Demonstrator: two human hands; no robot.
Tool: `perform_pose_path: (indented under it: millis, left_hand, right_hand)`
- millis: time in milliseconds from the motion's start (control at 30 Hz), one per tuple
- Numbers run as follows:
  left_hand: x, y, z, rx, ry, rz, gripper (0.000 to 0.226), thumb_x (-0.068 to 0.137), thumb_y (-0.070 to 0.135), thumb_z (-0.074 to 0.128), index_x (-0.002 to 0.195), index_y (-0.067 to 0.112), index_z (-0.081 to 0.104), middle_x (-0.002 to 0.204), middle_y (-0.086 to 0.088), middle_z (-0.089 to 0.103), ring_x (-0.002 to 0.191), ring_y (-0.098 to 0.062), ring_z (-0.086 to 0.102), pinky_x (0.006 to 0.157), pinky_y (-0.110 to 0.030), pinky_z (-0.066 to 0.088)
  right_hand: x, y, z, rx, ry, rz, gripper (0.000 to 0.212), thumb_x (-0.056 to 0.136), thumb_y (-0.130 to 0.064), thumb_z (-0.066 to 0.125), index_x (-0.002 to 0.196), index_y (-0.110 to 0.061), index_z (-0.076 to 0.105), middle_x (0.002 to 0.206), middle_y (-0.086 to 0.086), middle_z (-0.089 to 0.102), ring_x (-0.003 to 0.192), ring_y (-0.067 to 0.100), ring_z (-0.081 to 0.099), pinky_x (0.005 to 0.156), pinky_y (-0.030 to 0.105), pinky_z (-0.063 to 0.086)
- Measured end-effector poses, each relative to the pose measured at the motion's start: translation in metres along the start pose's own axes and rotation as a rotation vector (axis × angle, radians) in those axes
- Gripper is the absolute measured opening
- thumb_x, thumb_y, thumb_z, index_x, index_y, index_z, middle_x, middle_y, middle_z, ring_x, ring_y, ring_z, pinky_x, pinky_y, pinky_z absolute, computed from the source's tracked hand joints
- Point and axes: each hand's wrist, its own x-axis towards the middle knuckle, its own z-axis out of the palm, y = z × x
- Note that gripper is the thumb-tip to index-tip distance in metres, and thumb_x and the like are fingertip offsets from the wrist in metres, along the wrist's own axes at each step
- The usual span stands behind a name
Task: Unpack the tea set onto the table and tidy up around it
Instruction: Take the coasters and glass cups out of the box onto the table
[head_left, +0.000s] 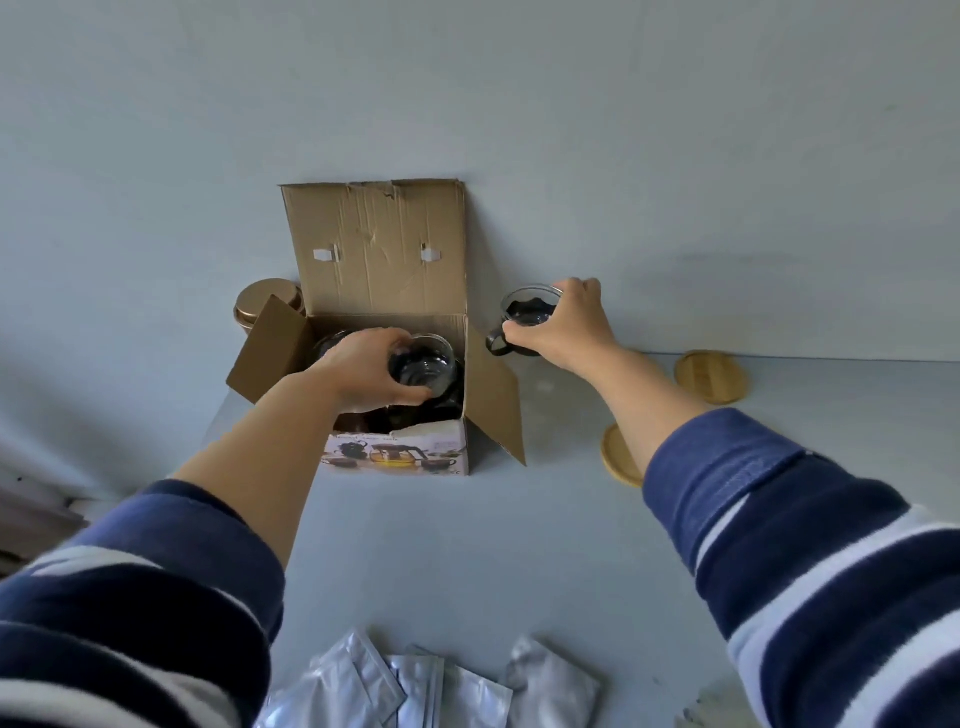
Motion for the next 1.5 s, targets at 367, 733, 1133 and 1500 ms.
perform_pose_path:
  millis: [367,733,1133,1500]
  left_hand:
    - [0.06,0.142,0.024,-0.145,0.085,0.176,0.082,0.068,0.045,0.078,0.137,0.015,0.046,0.131,0.0,0.054,0.12,-0.017,0.051,0.095,-0.023,0.039]
    - [0.124,0.208,0.127,-0.281,-0.078,0.175,0.081,0.072,0.025,0.08,0.141,0.013,0.04,0.136,-0.003,0.053,0.123,-0.019,0.052,0.099,-0.025,0.041]
    - [0.148,0.206,0.142,-0.18,-0.166,0.211,0.082,0.08,0.02,0.074,0.149,0.016,0.029,0.148,-0.003,0.041,0.135,-0.021,0.04,0.105,-0.026,0.033]
    - [0.115,0.182,0.1,-0.157,0.07,0.232,0.069,0.086,0.033,0.069,0.144,0.017,0.036,0.138,0.0,0.048,0.128,-0.017,0.047,0.103,-0.032,0.039]
  right_hand:
    - [0.006,0.12,-0.085,0.098,0.173,0.251,0.086,0.067,-0.047,0.08,0.135,-0.01,0.042,0.133,0.008,0.053,0.122,0.025,0.052,0.093,0.032,0.046]
    - [0.03,0.234,-0.087,0.075,0.236,0.348,0.084,0.071,-0.048,0.078,0.136,-0.014,0.039,0.136,0.005,0.051,0.123,0.024,0.051,0.09,0.031,0.045]
    - [0.042,0.26,-0.069,0.131,0.231,0.347,0.086,0.069,-0.05,0.079,0.135,-0.015,0.037,0.134,0.004,0.051,0.12,0.024,0.051,0.087,0.031,0.046]
    - [0.031,0.204,-0.099,-0.297,0.173,0.222,0.078,0.081,-0.053,0.064,0.143,-0.018,0.033,0.147,0.006,0.038,0.133,0.03,0.038,0.103,0.045,0.037]
